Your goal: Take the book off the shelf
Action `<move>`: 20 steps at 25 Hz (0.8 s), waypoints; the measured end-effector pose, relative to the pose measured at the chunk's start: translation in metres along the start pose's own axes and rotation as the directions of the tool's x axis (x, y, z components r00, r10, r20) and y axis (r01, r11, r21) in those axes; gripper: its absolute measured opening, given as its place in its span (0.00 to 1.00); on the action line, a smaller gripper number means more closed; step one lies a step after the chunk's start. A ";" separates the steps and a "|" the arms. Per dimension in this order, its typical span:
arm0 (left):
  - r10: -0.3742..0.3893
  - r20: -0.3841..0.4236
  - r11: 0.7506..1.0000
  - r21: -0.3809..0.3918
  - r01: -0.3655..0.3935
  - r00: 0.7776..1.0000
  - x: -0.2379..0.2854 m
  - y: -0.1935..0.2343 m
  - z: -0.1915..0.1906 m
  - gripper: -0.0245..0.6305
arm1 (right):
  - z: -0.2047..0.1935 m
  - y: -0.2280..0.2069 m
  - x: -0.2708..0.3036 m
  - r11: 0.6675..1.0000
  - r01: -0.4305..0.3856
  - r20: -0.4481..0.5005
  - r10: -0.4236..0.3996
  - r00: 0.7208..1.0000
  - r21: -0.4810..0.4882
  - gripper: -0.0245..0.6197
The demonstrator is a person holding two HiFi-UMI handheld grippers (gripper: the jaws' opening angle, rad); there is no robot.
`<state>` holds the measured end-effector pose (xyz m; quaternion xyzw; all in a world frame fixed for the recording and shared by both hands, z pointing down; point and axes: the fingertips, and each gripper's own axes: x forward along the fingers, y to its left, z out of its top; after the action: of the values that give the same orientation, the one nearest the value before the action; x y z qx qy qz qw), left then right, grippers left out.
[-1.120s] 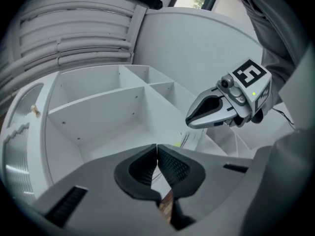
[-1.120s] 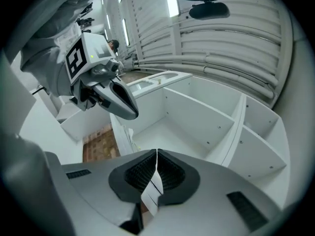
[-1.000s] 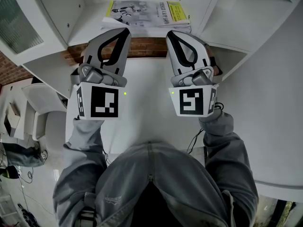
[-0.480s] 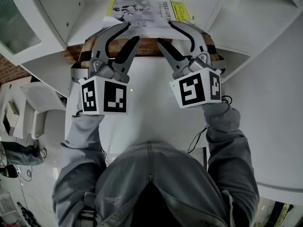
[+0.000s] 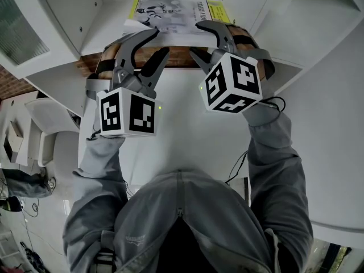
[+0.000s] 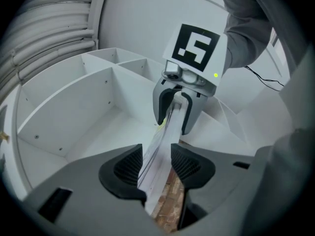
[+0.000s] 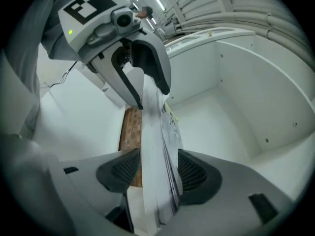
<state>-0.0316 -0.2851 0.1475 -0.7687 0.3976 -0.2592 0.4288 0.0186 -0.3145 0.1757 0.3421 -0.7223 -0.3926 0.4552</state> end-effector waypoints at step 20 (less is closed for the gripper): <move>-0.001 -0.052 0.999 0.054 0.004 0.999 -0.007 0.000 0.007 0.33 | 0.001 -0.004 -0.012 0.973 0.202 -0.061 -0.210 0.976 -0.112 0.17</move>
<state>-0.0303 -0.2761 0.1441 -0.7503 0.4006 -0.2903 0.4385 0.0227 -0.3060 0.1672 0.4049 -0.6442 -0.4624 0.4552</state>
